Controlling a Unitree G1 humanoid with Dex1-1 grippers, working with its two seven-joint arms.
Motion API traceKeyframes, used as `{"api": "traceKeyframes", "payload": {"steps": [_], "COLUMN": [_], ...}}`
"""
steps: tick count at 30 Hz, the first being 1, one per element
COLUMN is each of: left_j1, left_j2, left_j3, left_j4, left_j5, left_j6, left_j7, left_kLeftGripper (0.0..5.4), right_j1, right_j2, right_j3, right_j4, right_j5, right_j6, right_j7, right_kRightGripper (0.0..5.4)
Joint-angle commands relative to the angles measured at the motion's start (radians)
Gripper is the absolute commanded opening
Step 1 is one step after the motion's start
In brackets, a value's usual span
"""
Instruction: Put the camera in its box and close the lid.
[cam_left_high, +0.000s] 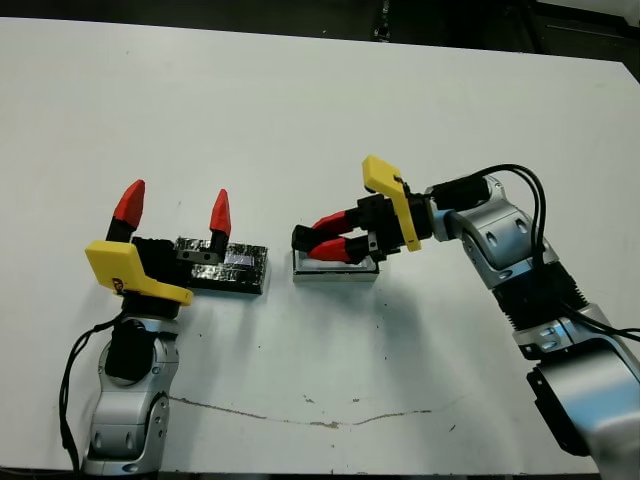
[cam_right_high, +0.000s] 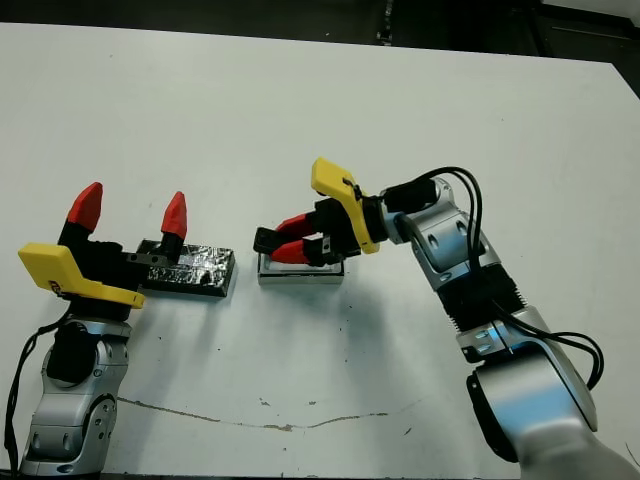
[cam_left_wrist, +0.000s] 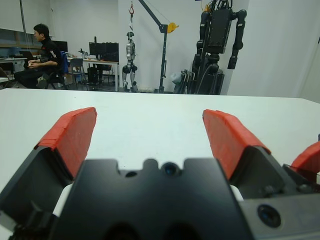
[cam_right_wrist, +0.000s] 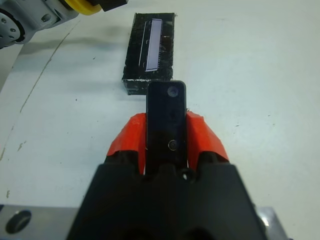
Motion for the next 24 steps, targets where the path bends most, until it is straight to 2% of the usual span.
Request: {"api": "traceKeyframes", "payload": {"steps": [1,3,6,8,13,24], "left_j1": [0.012,0.013,0.014,0.014,0.012,0.016], "left_j2": [0.004,-0.001,0.001,0.002,0.003,0.001], "left_j3": [0.001,0.002,0.000,0.000,0.000,-0.003], "left_j4": [0.004,0.002,0.004,0.004,0.013,0.009], "left_j5": [0.005,-0.011,-0.001,-0.002,-0.005,0.007], "left_j6": [0.005,0.009,0.006,0.004,-0.011,-0.004], "left_j7": [0.001,-0.003,0.001,0.000,-0.009,0.002], "left_kLeftGripper": [5.40,5.40,5.40,5.40,5.40,5.40], "right_j1": [0.023,0.028,0.032,0.032,0.040,0.034], "right_j2": [-0.014,-0.014,-0.019,-0.028,-0.037,-0.073], "right_j3": [0.003,0.004,0.007,0.014,0.014,0.030], "right_j4": [0.008,0.012,0.015,0.002,-0.008,-0.008], "right_j5": [-0.009,-0.010,-0.014,-0.023,-0.037,-0.068], "right_j6": [-0.002,-0.001,0.005,0.043,0.058,0.058], "right_j7": [0.006,0.007,0.005,-0.005,-0.014,-0.002], "right_kRightGripper": [1.67,1.67,1.67,1.67,1.67,1.67]}}
